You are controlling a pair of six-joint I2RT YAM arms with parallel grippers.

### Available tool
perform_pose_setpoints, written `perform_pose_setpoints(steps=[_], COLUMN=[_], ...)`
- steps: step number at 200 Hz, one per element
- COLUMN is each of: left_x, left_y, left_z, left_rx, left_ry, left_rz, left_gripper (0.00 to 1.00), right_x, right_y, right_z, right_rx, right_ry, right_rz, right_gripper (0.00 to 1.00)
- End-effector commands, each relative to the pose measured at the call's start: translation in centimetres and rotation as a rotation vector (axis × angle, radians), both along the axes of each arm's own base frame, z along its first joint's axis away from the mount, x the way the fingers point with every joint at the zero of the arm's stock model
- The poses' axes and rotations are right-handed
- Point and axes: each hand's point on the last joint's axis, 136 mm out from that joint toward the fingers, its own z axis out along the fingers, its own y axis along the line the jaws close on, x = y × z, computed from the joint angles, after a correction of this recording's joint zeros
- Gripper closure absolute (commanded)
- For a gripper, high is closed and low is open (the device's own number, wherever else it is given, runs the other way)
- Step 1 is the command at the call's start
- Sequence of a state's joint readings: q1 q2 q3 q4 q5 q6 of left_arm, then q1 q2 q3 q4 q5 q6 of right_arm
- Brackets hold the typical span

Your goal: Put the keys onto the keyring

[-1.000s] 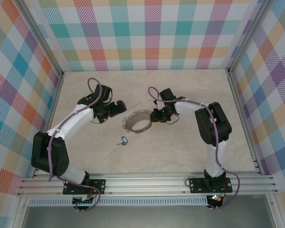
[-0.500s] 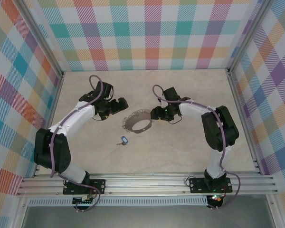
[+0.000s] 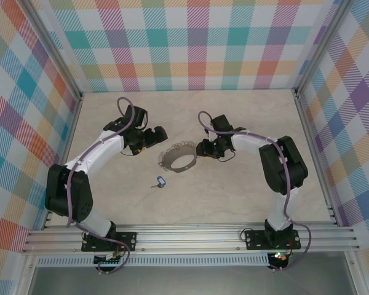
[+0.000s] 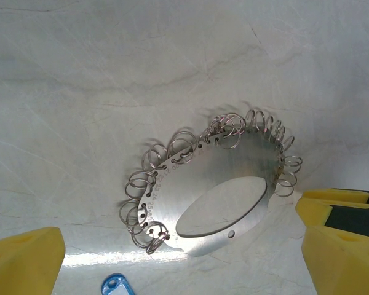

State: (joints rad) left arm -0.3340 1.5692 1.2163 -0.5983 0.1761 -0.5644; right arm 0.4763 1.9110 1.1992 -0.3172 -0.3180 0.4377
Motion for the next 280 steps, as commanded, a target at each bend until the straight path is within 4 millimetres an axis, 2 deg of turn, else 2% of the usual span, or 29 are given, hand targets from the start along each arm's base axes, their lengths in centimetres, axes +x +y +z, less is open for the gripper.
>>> perform_pose_setpoints(steps=[1,31,89,148,205,232,280], left_x=[0.1,0.1,0.1,0.1,0.1,0.1,0.0], left_y=[-1.1,-1.1,-0.9,-0.8,-0.8,-0.9,-0.8], left_z=[0.7,0.9,0.8,0.9,0.9,0.9,1.1], left_rx=[-0.019,-0.015,-0.006,-0.001,0.003,0.0,0.004], left_ry=[-0.01,-0.01,-0.005,-0.01,-0.011,-0.012,-0.016], left_rz=[-0.022,-0.021,-0.016,-0.019,-0.022,-0.029,-0.027], left_gripper=[0.01,0.01,0.01,0.01,0.01,0.01,0.01], right_x=[0.4,0.3,0.7,0.5,-0.2,-0.2,-0.1], right_y=[0.7,0.9,1.6,1.7,1.7,1.9,2.1], right_z=[-0.2,-0.5,-0.3,-0.4,-0.7,-0.7,-1.0], right_rx=[0.024,0.028,0.04,0.035,0.03,0.029,0.022], right_ry=[0.011,0.017,0.018,0.026,0.038,0.037,0.038], right_rz=[0.01,0.015,0.029,0.039,0.049,0.053,0.051], right_gripper=[0.6,0.66,0.7,0.82,0.8,0.76,0.76])
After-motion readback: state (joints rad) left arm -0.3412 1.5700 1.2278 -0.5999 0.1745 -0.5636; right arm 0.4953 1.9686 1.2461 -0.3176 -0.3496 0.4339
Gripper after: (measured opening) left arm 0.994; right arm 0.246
